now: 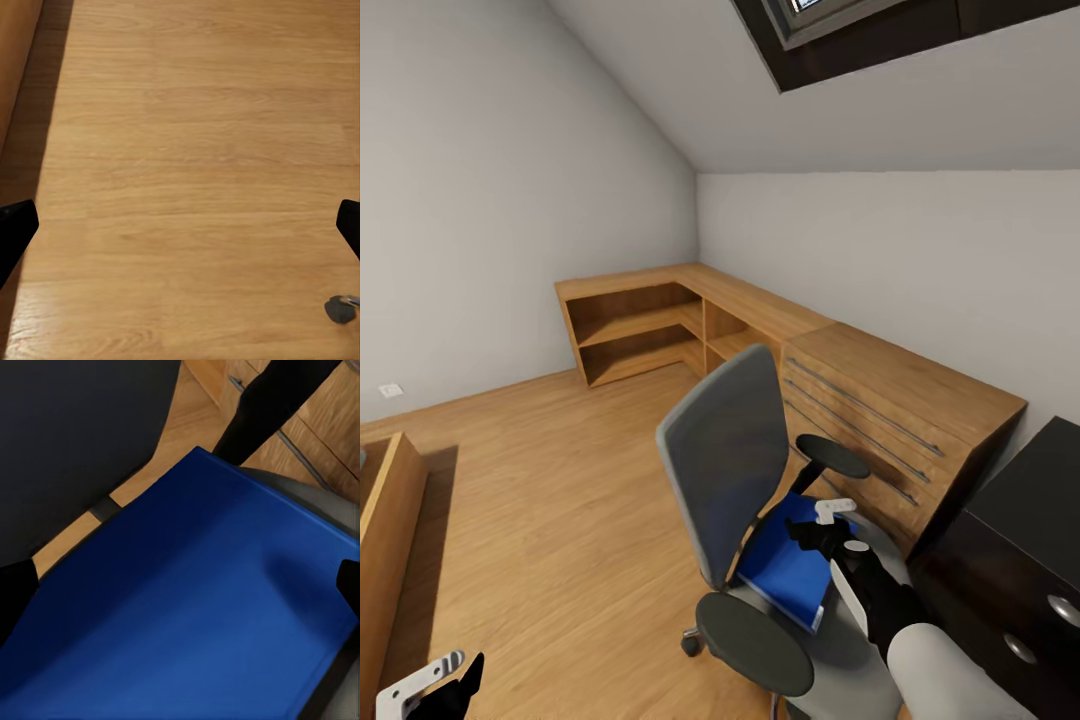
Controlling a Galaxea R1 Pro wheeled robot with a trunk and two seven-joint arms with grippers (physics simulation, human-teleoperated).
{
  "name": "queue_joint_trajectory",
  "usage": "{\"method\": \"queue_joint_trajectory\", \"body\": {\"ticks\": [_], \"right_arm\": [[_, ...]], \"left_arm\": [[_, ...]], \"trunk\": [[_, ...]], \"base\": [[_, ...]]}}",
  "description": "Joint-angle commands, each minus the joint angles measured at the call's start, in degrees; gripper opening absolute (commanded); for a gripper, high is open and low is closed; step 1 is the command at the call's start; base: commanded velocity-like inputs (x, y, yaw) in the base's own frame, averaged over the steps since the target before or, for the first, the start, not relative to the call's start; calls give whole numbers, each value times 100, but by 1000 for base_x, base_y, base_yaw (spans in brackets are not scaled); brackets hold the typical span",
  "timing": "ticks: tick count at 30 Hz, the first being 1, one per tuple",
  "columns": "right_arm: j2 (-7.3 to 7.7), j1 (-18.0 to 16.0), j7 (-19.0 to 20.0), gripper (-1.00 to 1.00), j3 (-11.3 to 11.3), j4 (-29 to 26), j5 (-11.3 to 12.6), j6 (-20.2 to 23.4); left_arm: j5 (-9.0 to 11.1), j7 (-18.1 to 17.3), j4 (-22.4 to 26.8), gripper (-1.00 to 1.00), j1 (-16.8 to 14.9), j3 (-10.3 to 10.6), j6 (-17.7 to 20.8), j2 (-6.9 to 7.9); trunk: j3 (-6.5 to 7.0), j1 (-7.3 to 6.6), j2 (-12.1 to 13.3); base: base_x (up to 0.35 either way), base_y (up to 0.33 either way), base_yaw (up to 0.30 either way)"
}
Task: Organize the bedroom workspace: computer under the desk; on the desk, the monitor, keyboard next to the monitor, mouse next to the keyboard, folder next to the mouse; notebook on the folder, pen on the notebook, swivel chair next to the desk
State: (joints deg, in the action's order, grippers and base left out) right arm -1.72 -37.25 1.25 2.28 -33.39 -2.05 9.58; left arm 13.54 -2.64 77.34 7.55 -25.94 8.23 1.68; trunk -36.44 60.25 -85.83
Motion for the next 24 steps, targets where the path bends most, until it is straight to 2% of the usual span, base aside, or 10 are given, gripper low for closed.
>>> {"method": "queue_joint_trajectory", "body": {"ticks": [1,9,12,17,24], "right_arm": [[4,-2,14,100,1,-10,-22,35],[88,-2,36,100,26,1,-23,50],[96,-2,43,100,124,5,-50,68],[101,-2,42,100,426,32,-122,180],[100,-2,42,100,525,52,-136,471]], "left_arm": [[57,-26,10,100,1,-6,40,-1],[53,-19,10,100,1,10,49,-1],[53,-18,4,100,1,35,80,-1],[53,-1,-41,100,1,115,441,5],[54,8,-51,100,1,158,743,8]], "trunk": [[-23,23,-44],[-168,198,-365],[-221,264,-485],[-311,374,-686],[-437,528,-967]], "base": [[0,0,9],[0,0,3],[0,0,0],[0,0,0],[0,0,0]]}}
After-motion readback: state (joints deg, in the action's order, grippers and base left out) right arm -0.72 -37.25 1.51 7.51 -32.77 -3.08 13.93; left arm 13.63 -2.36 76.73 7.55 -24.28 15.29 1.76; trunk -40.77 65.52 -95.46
